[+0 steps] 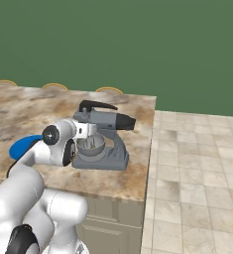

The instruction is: Add butter and sugar cubes to the stand mixer bowl and then turn on the stand mixer to begin making frosting.

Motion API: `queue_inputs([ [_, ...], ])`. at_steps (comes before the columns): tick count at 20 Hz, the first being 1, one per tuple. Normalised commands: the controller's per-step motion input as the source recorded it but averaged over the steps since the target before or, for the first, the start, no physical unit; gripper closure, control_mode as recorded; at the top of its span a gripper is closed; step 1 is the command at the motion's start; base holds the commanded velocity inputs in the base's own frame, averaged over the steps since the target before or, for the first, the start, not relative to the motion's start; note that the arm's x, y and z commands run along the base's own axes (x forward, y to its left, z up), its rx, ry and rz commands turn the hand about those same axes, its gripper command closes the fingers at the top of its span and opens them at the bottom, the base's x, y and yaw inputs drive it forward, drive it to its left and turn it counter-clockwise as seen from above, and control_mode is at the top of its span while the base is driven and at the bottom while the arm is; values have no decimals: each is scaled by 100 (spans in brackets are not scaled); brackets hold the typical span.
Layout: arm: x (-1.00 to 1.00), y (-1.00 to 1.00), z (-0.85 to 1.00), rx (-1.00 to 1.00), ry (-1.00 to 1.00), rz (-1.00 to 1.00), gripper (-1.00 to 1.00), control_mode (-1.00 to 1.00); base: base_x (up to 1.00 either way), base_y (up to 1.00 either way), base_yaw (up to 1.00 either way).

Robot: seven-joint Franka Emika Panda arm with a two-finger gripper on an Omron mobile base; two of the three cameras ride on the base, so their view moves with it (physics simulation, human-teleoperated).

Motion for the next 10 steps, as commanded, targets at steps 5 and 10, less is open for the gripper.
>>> queue_inputs([
  [5,0,-2,-44,0,-1,8,-100,-100,0,0,0],
  [10,0,0,-16,0,-6,0,-100,-100,0,0,0],
])
